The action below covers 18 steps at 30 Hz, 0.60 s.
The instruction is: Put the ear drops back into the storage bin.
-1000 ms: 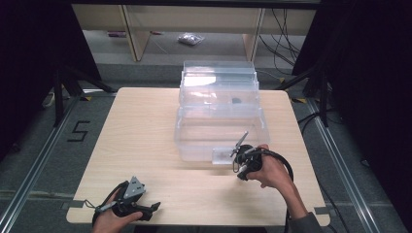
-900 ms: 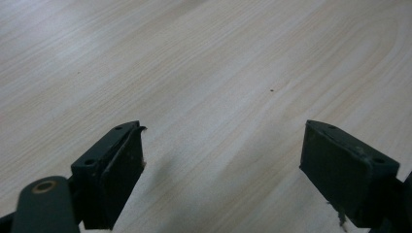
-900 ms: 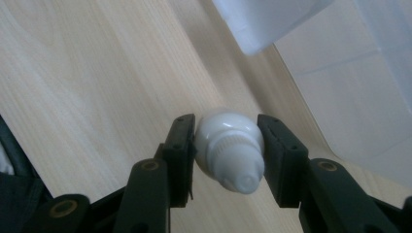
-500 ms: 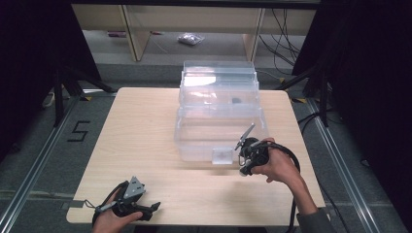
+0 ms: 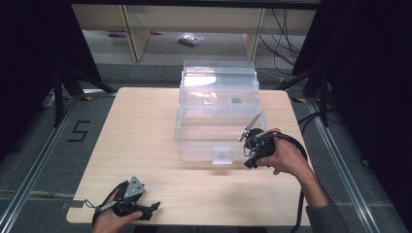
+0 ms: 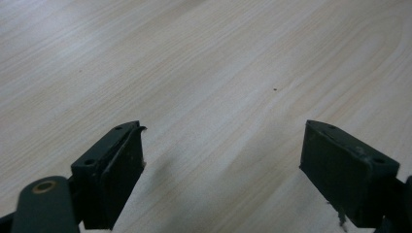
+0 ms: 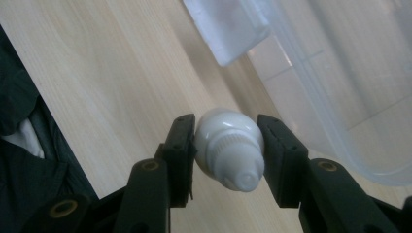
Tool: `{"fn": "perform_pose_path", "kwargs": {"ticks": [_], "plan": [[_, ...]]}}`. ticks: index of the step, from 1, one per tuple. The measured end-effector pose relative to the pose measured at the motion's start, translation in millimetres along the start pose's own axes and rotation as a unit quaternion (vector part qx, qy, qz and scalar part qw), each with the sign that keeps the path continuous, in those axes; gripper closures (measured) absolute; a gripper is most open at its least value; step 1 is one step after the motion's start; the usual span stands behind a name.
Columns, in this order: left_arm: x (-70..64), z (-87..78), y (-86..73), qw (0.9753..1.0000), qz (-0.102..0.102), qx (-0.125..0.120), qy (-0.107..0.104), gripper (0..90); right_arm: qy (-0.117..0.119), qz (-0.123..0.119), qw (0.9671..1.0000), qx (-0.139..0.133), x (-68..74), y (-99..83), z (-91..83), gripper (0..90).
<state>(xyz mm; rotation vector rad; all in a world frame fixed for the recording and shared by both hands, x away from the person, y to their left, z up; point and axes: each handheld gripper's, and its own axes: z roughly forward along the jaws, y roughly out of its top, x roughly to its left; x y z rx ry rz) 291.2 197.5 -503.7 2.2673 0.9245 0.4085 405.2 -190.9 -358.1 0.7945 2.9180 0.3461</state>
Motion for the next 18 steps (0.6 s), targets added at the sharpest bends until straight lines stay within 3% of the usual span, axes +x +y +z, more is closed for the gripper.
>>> {"fn": "perform_pose_path", "kwargs": {"ticks": [5, 11, 18], "plan": [[0.0, -0.1, 0.1, 1.0000, 0.001, 0.001, 0.000, 15.2, 0.000, 0.003, 1.0000, 0.001, -2.3, 2.2, -11.2, 60.2], [0.1, 0.0, 0.0, 1.0000, -0.001, -0.001, 0.000, 15.1, 0.020, -0.005, 0.9998, -0.008, -8.5, 6.4, -21.1, 60.2], [0.1, 0.1, -0.1, 1.0000, 0.001, 0.001, -0.001, 15.1, 0.008, 0.000, 0.9999, -0.009, -17.9, 15.3, -35.2, 60.2]]}}
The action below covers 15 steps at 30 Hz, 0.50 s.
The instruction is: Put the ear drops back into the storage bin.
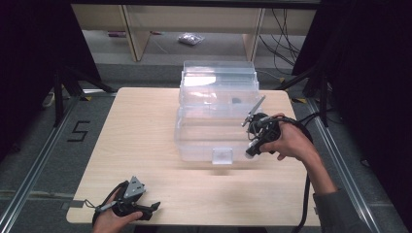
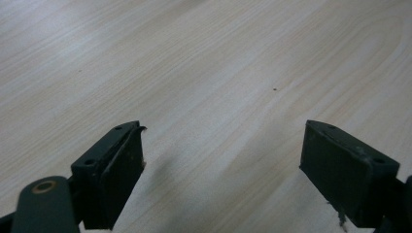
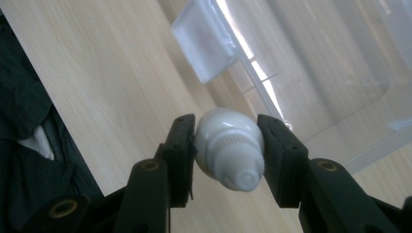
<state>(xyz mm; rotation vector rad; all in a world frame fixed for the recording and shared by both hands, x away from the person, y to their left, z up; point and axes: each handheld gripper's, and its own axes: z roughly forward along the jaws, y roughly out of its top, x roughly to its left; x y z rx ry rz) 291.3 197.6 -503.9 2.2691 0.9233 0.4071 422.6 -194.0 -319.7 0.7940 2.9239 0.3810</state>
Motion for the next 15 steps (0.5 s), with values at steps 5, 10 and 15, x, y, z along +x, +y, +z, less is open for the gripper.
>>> {"fn": "perform_pose_path", "kwargs": {"ticks": [5, 10, 15], "plan": [[0.3, -0.1, 0.1, 1.0000, -0.002, -0.002, -0.001, 15.2, -0.009, 0.001, 1.0000, 0.003, -7.2, 8.7, -7.0, 60.2], [0.3, -0.6, 0.3, 1.0000, 0.000, -0.002, -0.001, 15.1, -0.011, 0.012, 0.9998, 0.007, -15.2, 15.8, -8.1, 60.2], [0.2, -0.1, 0.3, 1.0000, -0.002, -0.002, -0.002, 15.1, -0.001, 0.020, 0.9998, -0.001, -24.1, 18.6, -6.7, 60.3]]}}
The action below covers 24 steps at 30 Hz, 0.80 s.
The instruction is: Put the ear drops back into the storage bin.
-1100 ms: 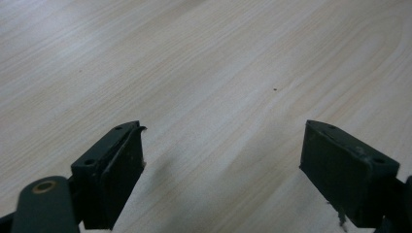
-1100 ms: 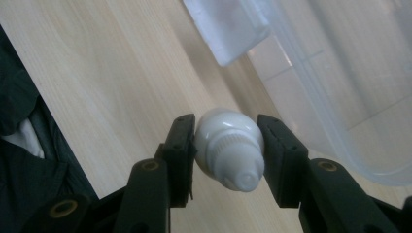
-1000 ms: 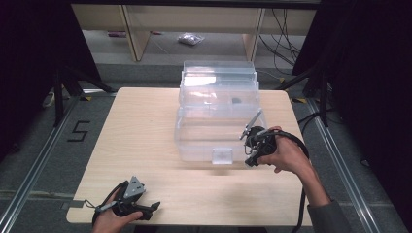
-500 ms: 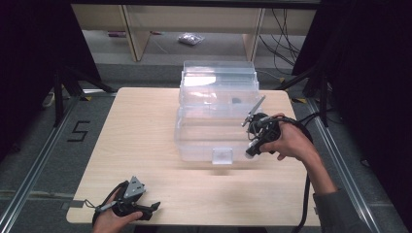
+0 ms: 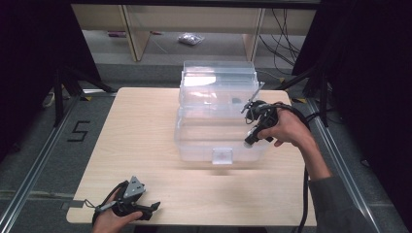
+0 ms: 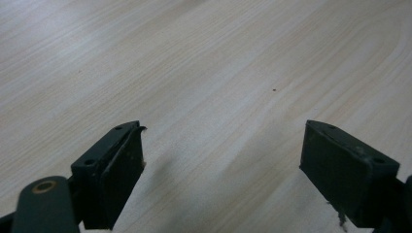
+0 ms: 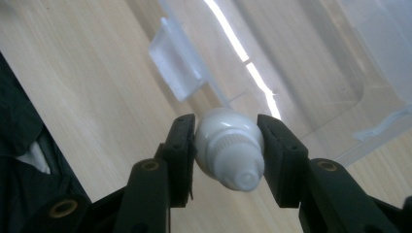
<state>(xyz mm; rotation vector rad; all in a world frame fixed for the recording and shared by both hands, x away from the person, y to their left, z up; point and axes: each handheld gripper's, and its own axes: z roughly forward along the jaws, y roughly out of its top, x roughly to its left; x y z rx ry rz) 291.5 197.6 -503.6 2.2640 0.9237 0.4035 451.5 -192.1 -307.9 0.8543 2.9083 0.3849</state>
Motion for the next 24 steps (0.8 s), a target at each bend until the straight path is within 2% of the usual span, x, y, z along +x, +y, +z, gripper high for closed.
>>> {"fn": "perform_pose_path", "kwargs": {"ticks": [1, 3, 4, 5, 6, 8, 14, 15, 19, 23, 24], "plan": [[0.1, -0.2, 0.1, 1.0000, 0.000, 0.000, 0.000, 15.1, -0.004, 0.007, 1.0000, 0.000, -3.8, 0.4, -1.0, 60.2], [0.0, -0.1, -0.1, 1.0000, 0.000, 0.000, 0.000, 15.1, -0.003, 0.005, 1.0000, -0.001, -6.6, 0.9, -0.8, 60.3], [0.2, -0.1, -0.1, 1.0000, 0.000, 0.000, 0.000, 15.1, -0.004, 0.016, 0.9999, 0.003, -8.4, 1.1, -1.2, 60.3], [0.2, -0.1, -0.1, 1.0000, -0.001, 0.000, -0.001, 15.1, -0.006, 0.012, 0.9999, 0.002, -11.2, 1.4, -0.8, 60.2], [0.2, 0.0, 0.0, 1.0000, -0.001, 0.000, 0.001, 15.1, -0.010, 0.020, 0.9997, 0.004, -12.7, 1.6, -0.4, 60.3], [0.0, -0.3, 0.0, 1.0000, 0.000, 0.000, 0.000, 15.1, -0.014, 0.019, 0.9997, 0.009, -18.2, 2.7, 2.1, 60.2], [0.3, -0.4, -0.1, 1.0000, 0.000, -0.001, 0.000, 15.1, -0.026, 0.034, 0.9988, 0.024, -31.1, 6.0, 15.1, 60.2], [0.4, -0.4, -0.1, 1.0000, 0.000, -0.001, 0.000, 15.2, -0.023, 0.030, 0.9989, 0.025, -33.5, 7.1, 17.1, 60.2], [0.4, -0.6, -0.1, 1.0000, 0.000, -0.001, 0.000, 15.1, -0.025, 0.051, 0.9978, 0.032, -42.3, 9.8, 29.0, 60.2], [0.3, -0.5, -0.2, 1.0000, 0.001, 0.000, 0.000, 15.1, -0.022, 0.056, 0.9976, 0.036, -49.4, 10.8, 37.5, 60.2], [0.3, -0.5, -0.1, 1.0000, 0.001, 0.000, -0.001, 15.1, -0.026, 0.069, 0.9964, 0.041, -51.2, 10.9, 42.9, 60.2]]}}
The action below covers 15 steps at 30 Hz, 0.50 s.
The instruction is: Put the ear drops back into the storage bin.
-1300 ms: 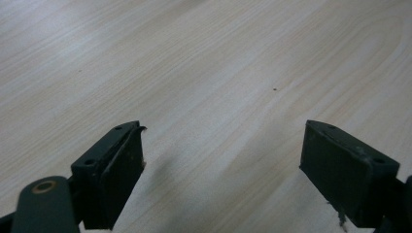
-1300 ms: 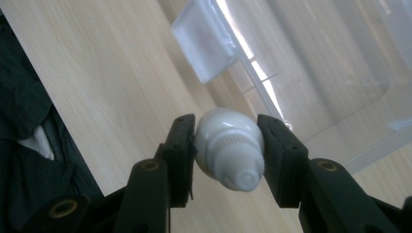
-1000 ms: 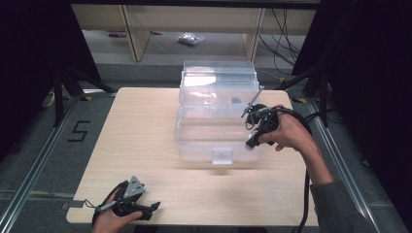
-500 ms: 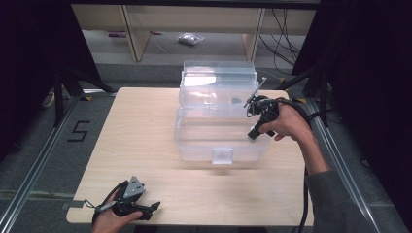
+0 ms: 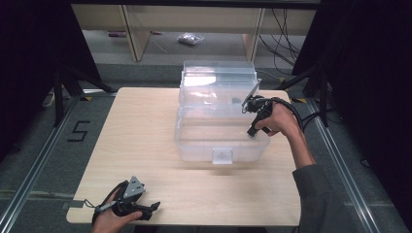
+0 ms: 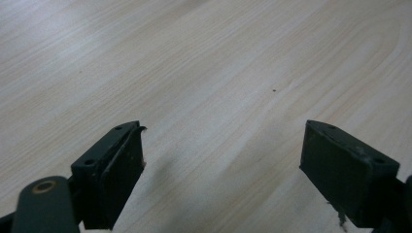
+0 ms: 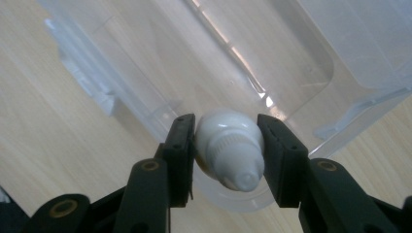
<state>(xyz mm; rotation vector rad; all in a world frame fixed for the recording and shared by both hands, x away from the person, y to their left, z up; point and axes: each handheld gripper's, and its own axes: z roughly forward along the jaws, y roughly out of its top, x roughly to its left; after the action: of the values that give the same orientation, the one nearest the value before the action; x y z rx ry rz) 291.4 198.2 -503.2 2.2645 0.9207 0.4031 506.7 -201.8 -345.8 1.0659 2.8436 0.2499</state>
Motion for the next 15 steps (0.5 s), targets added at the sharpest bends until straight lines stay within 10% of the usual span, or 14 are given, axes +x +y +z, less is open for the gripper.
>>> {"fn": "perform_pose_path", "kwargs": {"ticks": [15], "plan": [[0.4, -0.7, 0.2, 1.0000, 0.006, 0.004, 0.001, 15.2, 0.003, 0.017, 0.9995, 0.026, -12.9, 1.9, 34.6, 60.2]]}}
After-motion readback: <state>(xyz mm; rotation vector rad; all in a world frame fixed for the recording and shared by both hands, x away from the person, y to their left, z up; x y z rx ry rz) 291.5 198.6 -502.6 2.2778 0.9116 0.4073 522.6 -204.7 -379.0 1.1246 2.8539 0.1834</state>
